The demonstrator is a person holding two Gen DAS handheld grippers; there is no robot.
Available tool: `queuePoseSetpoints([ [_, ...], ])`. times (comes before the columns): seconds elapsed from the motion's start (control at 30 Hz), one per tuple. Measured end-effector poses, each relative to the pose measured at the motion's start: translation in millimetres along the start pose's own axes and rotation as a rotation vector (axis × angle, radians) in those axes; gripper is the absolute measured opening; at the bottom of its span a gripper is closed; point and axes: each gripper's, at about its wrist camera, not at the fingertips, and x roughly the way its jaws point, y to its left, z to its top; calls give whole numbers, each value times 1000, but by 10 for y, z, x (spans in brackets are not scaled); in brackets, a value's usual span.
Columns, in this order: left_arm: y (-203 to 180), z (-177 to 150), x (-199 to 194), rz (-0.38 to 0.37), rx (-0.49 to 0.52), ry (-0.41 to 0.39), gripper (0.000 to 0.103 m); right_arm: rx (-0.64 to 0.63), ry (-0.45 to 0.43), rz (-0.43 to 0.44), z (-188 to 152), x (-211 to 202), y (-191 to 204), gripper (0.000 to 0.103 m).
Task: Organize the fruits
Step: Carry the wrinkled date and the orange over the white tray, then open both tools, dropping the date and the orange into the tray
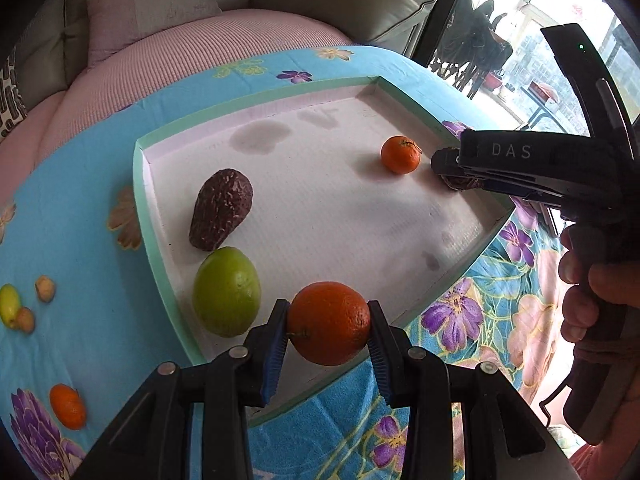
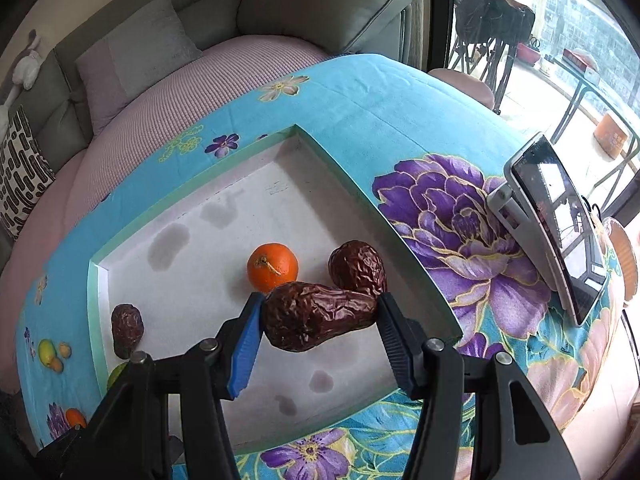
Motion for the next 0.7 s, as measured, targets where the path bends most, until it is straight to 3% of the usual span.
queuePoseSetpoints([
  [0.33,58,-45,104,7,-15,34,40,-2,90,-51,-71,353,-14,58],
  [0.7,76,-25,162,17,-20,42,40,-13,88,-63,-43,373,11,58],
])
